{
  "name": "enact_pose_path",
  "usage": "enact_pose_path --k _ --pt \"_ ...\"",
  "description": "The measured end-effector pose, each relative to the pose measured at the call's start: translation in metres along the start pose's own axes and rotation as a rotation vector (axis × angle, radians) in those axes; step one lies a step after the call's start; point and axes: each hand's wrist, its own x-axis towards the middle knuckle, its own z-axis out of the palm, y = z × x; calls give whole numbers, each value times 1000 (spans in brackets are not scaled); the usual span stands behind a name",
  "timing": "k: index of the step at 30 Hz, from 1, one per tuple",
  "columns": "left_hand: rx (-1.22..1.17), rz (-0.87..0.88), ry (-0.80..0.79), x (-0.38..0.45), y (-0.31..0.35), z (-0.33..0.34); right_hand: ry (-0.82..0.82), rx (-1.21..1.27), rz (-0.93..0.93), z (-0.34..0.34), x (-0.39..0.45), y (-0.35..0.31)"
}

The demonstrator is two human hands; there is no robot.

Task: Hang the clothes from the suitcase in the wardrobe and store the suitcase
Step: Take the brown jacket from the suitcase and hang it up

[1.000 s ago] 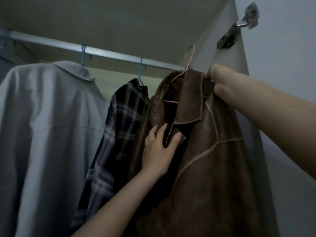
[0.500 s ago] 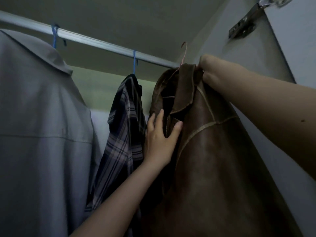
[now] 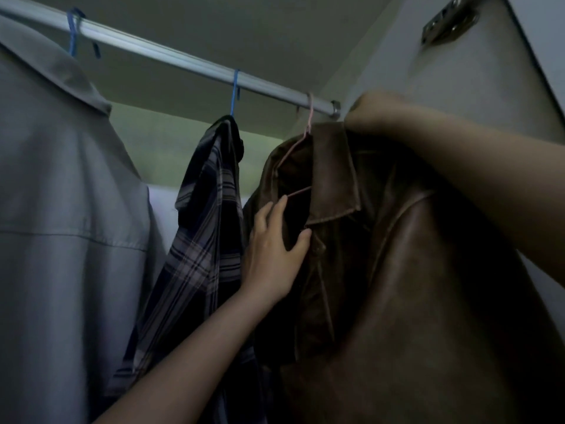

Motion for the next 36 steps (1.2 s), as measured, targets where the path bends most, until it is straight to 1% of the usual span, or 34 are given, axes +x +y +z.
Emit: enact_pose_path --k 1,3,7,9,11,15,16,18,20,22,25,27,29,30,31,33,34,35,36 --pt "-2 13 4 0 1 1 93 -62 -27 1 4 2" --pt "-10 48 43 -2 4 2 219 -177 -134 1 -3 5" --pt "-37 109 165 -2 6 1 334 -322 -279 -14 -5 10" --pt "-17 92 189 -3 6 -2 345 -386 -296 -23 -2 11" --pt "-13 29 171 -2 6 -5 334 -458 -310 -25 -4 11" --pt "-42 -122 107 -5 9 -6 218 -518 -311 -18 -7 2" --pt "-77 -147 109 -7 9 -7 191 -527 -295 -17 -9 0" --pt "-106 -137 135 -13 10 -11 177 -536 -251 -19 -13 -2" --pt "-98 -96 147 -25 13 -16 214 -540 -221 -18 -20 -2" --pt "-87 -65 131 -38 17 -21 286 -530 -223 -17 -27 -3" --pt "-42 -49 106 -59 24 -30 435 -384 -362 -15 -46 -13" --pt "-15 -80 87 -72 27 -34 464 -323 -482 -15 -61 -21" --pt "-29 -148 43 -86 33 -40 403 -276 -523 -13 -78 -30" --pt "-73 -202 22 -93 35 -43 311 -230 -492 -11 -85 -34" --pt "-158 -291 18 -97 37 -48 159 -160 -423 -12 -91 -38" --pt "-325 -531 41 -103 43 -64 -221 15 -262 -19 -105 -44" --pt "-313 -615 34 -109 48 -73 -339 88 -244 -25 -116 -43" --pt "-258 -642 20 -113 50 -82 -368 113 -269 -28 -122 -43" --pt "-185 -638 13 -120 55 -89 -362 121 -289 -33 -131 -41"
